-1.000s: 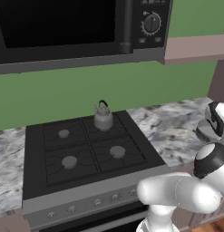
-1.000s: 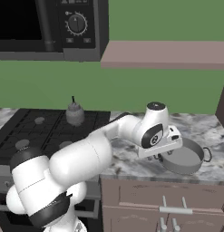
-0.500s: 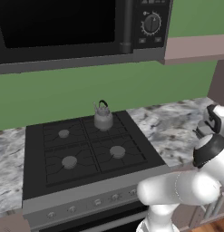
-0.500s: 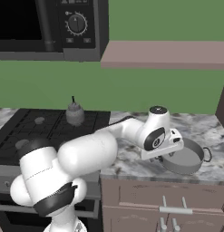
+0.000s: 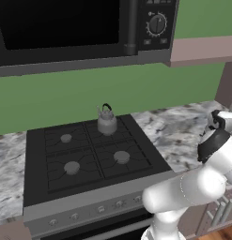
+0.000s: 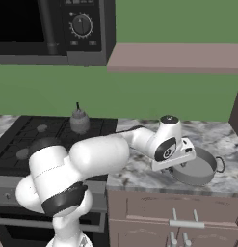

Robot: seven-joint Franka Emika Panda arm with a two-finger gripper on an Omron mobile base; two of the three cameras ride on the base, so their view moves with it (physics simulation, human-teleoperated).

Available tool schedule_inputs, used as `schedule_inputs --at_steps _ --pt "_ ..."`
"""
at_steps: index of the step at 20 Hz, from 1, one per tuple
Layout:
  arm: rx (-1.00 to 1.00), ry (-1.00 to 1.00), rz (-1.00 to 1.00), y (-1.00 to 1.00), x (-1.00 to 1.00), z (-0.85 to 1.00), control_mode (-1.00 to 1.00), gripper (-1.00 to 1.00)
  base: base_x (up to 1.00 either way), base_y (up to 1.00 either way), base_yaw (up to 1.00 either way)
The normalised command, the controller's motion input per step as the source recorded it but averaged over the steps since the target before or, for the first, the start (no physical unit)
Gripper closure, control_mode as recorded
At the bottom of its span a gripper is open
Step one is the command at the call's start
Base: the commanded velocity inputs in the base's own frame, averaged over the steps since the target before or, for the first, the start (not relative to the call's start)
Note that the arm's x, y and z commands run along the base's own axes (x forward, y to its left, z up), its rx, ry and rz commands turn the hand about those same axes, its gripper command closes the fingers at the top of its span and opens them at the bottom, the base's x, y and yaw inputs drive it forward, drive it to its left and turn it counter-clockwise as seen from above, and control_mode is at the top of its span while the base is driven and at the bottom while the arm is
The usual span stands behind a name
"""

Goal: Pick the kettle from the cabinet and place it on a stove burner. Then pick the pot from the counter and place it on another stove burner. Finally, turn both burners on.

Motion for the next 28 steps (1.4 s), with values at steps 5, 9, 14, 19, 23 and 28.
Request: schedule_inputs --at_steps 5,9,14,19,23,28 --pt "0.0 0.0 0.02 -0.13 0.15 -0.09 -1.0 -1.0 0.0 0.0 0.0" --pt "0.0 0.0 0.03 -0.14 0.1 -0.12 -1.0 -1.0 0.0 0.0 0.0" --pt "0.0 0.0 0.03 -0.11 0.1 -0.16 -1.0 -1.0 0.0 0.0 0.0" --pt "0.0 0.0 0.03 -0.1 0.12 -0.16 -1.0 -1.0 0.0 0.0 0.0" --pt "0.0 0.0 0.02 -0.1 0.14 -0.12 -1.0 -1.0 0.0 0.0 0.0" --pt "0.0 0.01 0.01 -0.12 0.15 -0.1 -1.0 -1.0 0.0 0.0 0.0"
